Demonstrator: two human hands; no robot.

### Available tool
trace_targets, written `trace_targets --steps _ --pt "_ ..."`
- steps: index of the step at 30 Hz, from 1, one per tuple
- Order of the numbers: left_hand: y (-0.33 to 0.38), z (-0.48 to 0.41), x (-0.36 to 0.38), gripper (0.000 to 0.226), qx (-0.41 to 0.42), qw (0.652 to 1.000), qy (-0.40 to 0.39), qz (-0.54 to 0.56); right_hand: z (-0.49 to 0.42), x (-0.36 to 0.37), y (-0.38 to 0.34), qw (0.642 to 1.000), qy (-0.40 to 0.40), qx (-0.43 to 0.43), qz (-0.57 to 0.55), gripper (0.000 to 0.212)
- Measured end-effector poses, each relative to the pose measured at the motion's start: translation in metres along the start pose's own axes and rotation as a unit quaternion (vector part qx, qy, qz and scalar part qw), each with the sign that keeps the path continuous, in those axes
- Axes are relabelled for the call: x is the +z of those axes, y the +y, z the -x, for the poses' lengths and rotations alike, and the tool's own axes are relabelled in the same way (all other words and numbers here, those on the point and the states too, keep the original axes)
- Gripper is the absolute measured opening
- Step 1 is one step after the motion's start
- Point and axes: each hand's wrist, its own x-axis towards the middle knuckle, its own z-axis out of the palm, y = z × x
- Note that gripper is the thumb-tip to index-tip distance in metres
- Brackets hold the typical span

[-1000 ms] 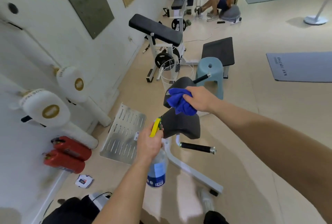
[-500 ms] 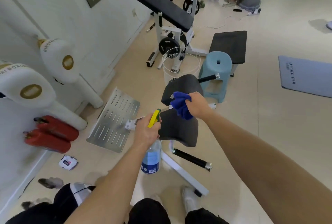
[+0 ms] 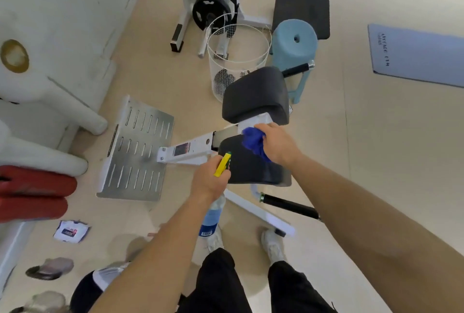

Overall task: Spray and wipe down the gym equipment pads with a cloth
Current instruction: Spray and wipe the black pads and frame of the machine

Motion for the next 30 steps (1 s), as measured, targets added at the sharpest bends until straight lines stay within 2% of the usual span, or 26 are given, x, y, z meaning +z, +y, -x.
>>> trace_targets --steps 4,7,10,12,15,17,19,24,26,30 --pt "-0.027 -0.025 0.003 0.021 0.019 0.998 -0.048 -0.027 -0.016 0.018 0.002 0.996 0.074 0.023 0.035 0.040" --pt "-0.043 -0.038 0.009 0.025 0.016 0.996 -0.076 -0.044 -0.030 0.028 0.007 0.992 0.111 0.065 0.005 0.039" --pt "-0.057 -0.045 0.013 0.024 0.008 0.995 -0.093 -0.039 -0.042 0.040 0.011 0.990 0.113 0.073 -0.027 0.037" --pt "-0.067 -0.049 0.015 0.020 0.013 0.995 -0.095 -0.036 -0.050 0.051 0.012 0.996 0.088 0.028 0.004 0.036" --pt "-0.082 -0.056 0.017 0.018 0.033 0.996 -0.080 -0.037 -0.053 0.083 0.014 0.988 0.005 -0.053 0.147 0.042" --pt "-0.089 -0.061 0.017 0.014 0.043 0.996 -0.066 -0.036 -0.052 0.111 0.014 0.951 -0.051 -0.123 0.279 0.050" --pt "-0.096 -0.068 0.016 0.012 0.042 0.997 -0.052 -0.029 -0.058 0.139 0.009 0.908 -0.111 -0.189 0.357 0.057" --pt "-0.108 -0.085 0.012 0.015 0.041 0.999 -0.026 -0.025 -0.085 0.172 -0.009 0.853 -0.154 -0.263 0.423 0.051" --pt "-0.108 -0.086 0.009 0.011 0.045 0.998 -0.022 -0.025 -0.081 0.165 -0.008 0.849 -0.167 -0.271 0.422 0.050" --pt "-0.108 -0.087 0.007 0.018 0.041 0.998 -0.022 -0.030 -0.044 0.126 0.019 0.858 -0.168 -0.311 0.374 0.054"
